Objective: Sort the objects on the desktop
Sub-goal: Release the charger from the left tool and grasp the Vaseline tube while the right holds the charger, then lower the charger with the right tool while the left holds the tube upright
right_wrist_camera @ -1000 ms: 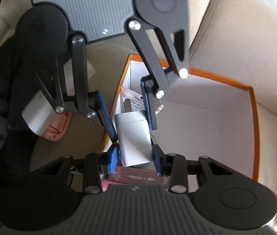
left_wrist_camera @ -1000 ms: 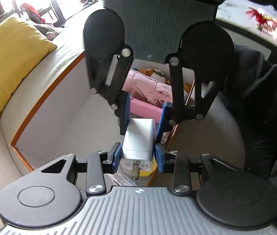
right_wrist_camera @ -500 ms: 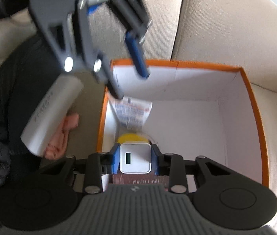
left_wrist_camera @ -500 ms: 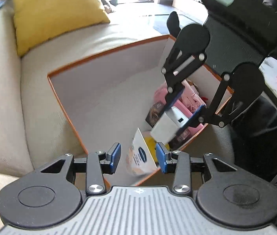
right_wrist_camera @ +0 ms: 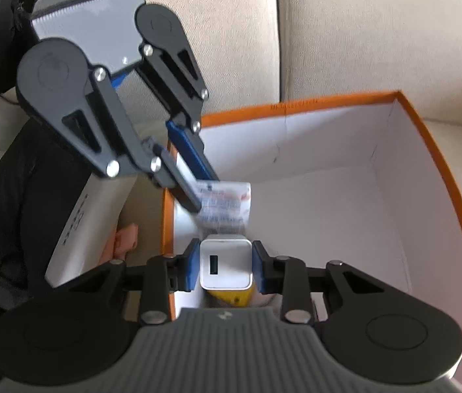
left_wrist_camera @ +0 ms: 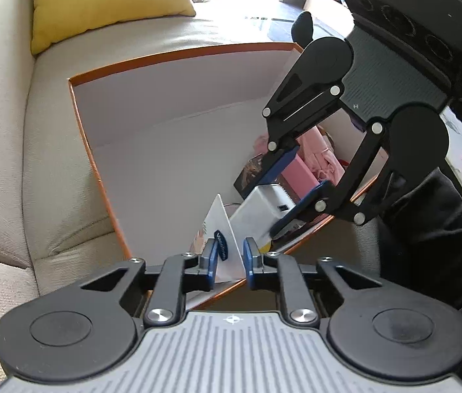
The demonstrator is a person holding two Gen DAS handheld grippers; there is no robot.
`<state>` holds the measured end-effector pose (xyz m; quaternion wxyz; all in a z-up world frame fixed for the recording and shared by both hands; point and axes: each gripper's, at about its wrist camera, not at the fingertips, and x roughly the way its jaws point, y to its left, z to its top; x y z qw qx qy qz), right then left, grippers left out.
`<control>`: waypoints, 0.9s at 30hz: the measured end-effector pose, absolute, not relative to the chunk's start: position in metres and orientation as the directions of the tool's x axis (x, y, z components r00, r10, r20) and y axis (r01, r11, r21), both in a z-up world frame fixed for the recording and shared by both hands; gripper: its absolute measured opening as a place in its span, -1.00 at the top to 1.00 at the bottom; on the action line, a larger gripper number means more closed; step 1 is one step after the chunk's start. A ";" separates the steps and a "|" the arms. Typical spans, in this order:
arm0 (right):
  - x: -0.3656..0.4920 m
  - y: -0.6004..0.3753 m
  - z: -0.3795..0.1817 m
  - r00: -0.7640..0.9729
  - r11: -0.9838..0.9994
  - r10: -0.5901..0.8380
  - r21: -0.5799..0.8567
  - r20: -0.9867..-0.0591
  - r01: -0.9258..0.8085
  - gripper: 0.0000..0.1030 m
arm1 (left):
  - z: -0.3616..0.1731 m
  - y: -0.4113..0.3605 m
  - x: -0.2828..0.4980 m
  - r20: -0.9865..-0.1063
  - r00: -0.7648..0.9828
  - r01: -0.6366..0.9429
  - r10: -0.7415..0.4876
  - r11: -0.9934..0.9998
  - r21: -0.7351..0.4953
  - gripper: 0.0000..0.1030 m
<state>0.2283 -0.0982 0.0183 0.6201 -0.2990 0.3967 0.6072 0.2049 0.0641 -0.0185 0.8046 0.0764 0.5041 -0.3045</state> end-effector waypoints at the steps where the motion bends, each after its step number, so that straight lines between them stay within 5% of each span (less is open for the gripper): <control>1: 0.230 -0.099 0.018 -0.062 0.086 0.494 0.120 -0.867 -0.989 0.33 | -0.018 0.064 0.205 -0.858 0.308 0.565 -0.411 0.805 -0.183 0.64; 7: 0.235 -0.098 0.006 -0.085 0.110 0.352 0.132 -0.932 -0.985 0.33 | -0.020 0.063 0.207 -0.855 0.313 0.551 -0.413 0.812 -0.190 0.70; 27: 0.260 -0.102 0.011 -0.151 0.176 0.375 0.230 -0.915 -0.957 0.28 | -0.024 0.071 0.213 -0.849 0.299 0.446 -0.437 0.850 -0.280 0.73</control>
